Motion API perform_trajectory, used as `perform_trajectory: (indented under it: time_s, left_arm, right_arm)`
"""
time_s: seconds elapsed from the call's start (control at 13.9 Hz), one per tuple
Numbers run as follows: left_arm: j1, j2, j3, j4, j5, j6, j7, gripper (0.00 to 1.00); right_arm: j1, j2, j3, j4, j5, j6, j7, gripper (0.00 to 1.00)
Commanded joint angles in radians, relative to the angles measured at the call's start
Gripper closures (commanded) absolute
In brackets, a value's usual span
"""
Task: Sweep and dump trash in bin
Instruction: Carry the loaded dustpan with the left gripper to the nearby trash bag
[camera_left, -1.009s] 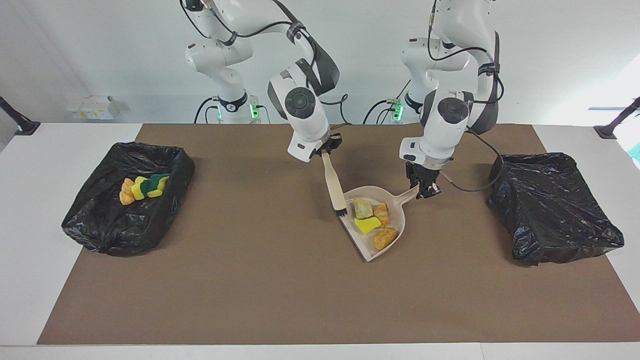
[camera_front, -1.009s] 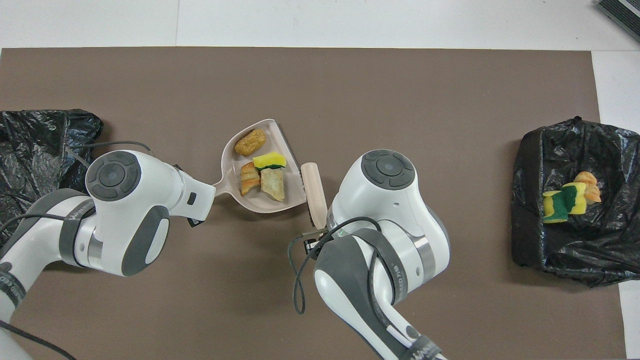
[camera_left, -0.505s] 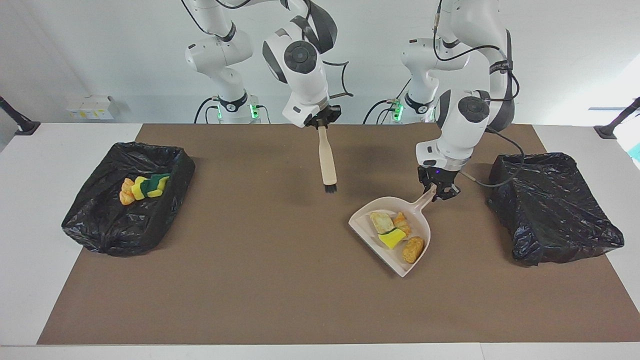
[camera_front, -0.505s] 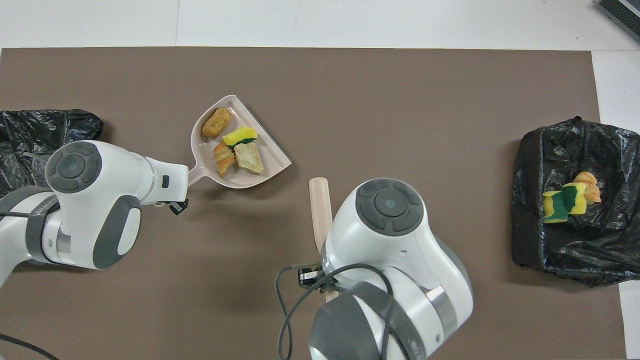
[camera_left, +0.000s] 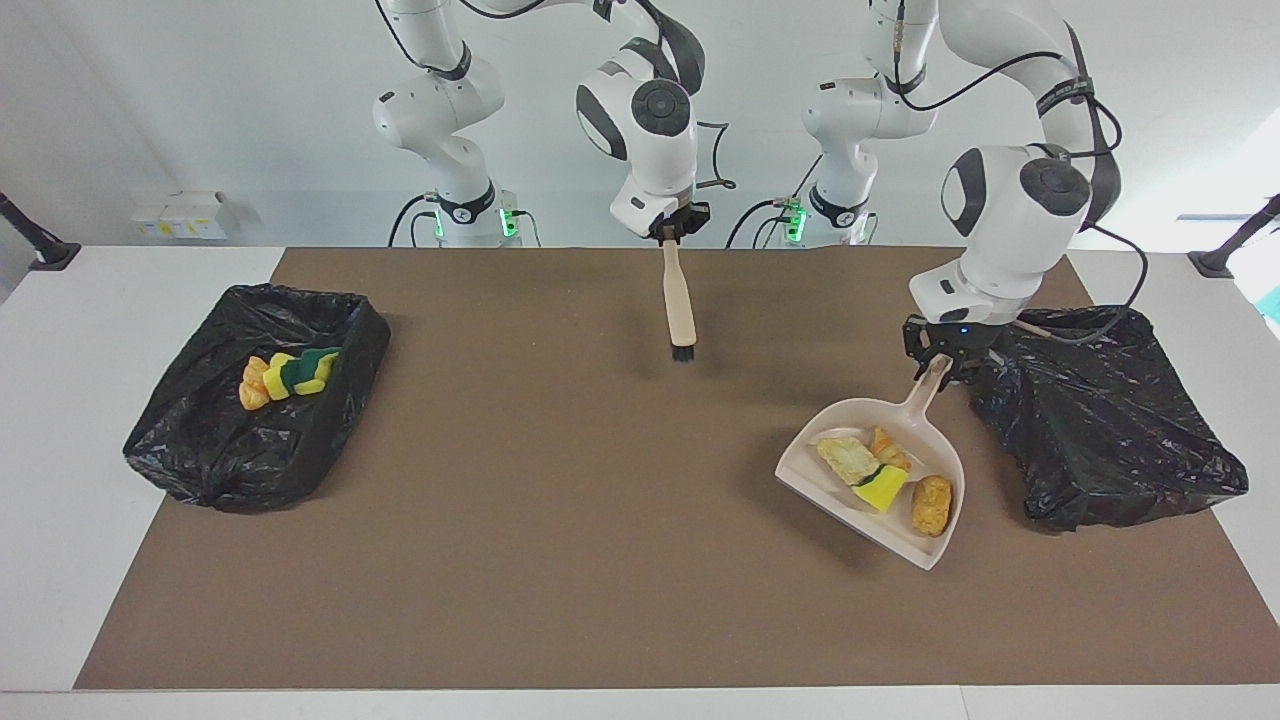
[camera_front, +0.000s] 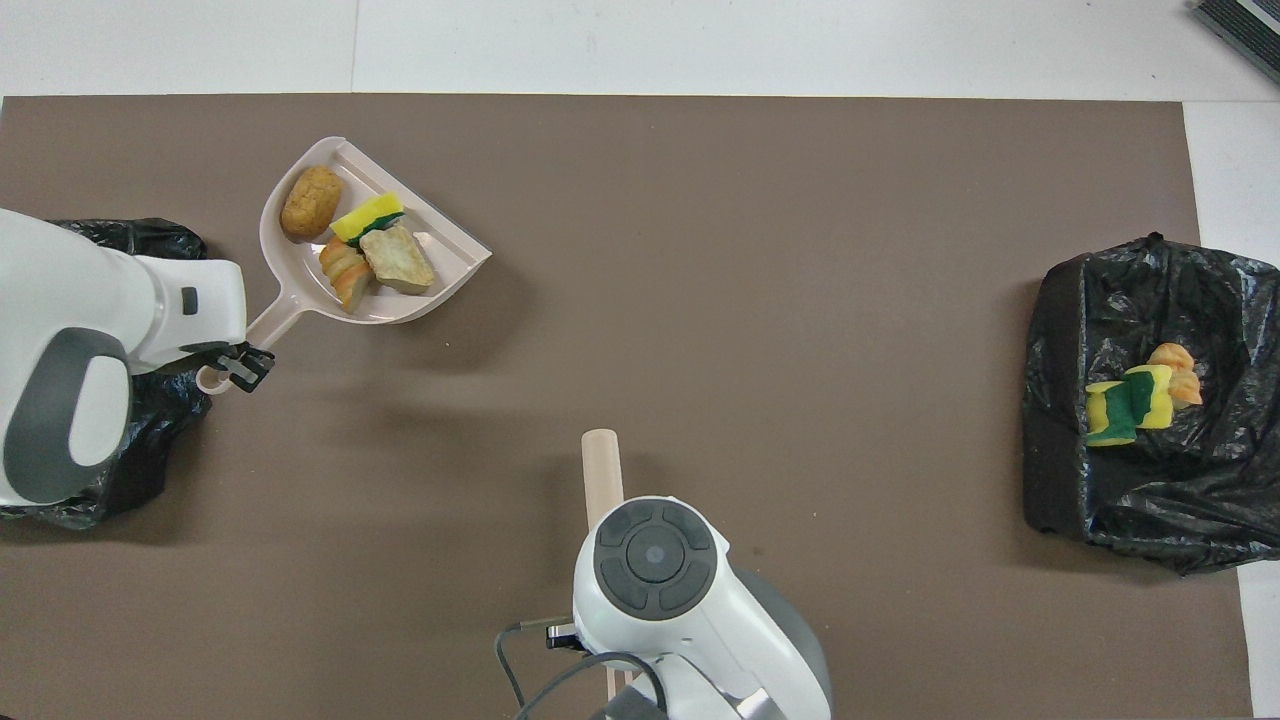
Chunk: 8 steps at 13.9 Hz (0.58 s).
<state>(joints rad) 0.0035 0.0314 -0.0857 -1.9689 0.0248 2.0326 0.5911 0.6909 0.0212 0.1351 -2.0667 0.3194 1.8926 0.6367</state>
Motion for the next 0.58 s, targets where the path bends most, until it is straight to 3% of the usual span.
perform_trajectory:
  time_s: [0.0,0.22,0.5]
  left_arm:
    - [0.074,-0.007,-0.006,0.054,-0.012,-0.066,0.001,1.0]
    - [0.202,-0.01,-0.003,0.107,-0.072,-0.159,0.083,1.0]
    - [0.41,0.002,-0.003,0.159,-0.091,-0.181,0.453,1.0]
  right_arm:
    - [0.051,-0.011,0.0,-0.056,-0.017,0.057,0.061,1.0]
    - [0.116,0.016,-0.002,-0.118,-0.043,0.178,0.132,1.0]
    - [0.136,0.034,-0.002,-0.15,-0.083,0.218,0.178,1.0]
